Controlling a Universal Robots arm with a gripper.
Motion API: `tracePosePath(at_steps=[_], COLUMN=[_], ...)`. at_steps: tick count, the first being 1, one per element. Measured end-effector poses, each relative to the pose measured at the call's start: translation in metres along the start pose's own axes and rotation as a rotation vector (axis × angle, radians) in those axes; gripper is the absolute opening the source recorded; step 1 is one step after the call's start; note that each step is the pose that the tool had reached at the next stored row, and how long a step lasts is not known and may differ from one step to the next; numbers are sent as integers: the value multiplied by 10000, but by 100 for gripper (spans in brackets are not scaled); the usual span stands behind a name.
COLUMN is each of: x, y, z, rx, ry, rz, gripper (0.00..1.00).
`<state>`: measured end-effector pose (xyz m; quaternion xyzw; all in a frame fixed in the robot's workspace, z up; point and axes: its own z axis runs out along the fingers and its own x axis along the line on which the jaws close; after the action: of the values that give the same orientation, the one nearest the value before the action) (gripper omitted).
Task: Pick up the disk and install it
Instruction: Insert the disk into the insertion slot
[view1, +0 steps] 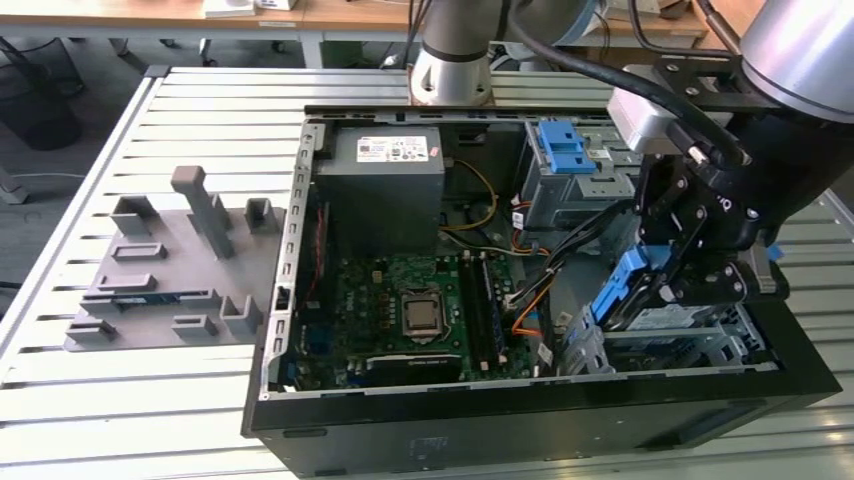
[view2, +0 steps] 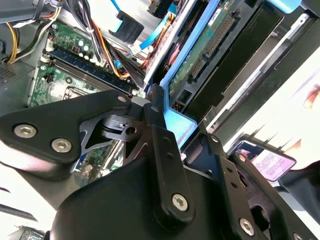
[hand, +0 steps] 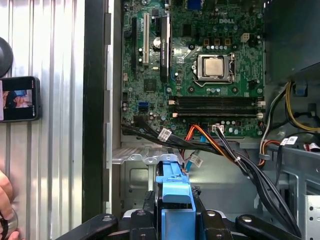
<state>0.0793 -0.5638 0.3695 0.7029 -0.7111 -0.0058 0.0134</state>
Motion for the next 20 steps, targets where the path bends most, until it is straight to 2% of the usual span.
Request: tracePosePath(at_steps=[20], x=[-1], y=[-3], z=[128], rx=[0], ry=[1], rz=[0], gripper=[36])
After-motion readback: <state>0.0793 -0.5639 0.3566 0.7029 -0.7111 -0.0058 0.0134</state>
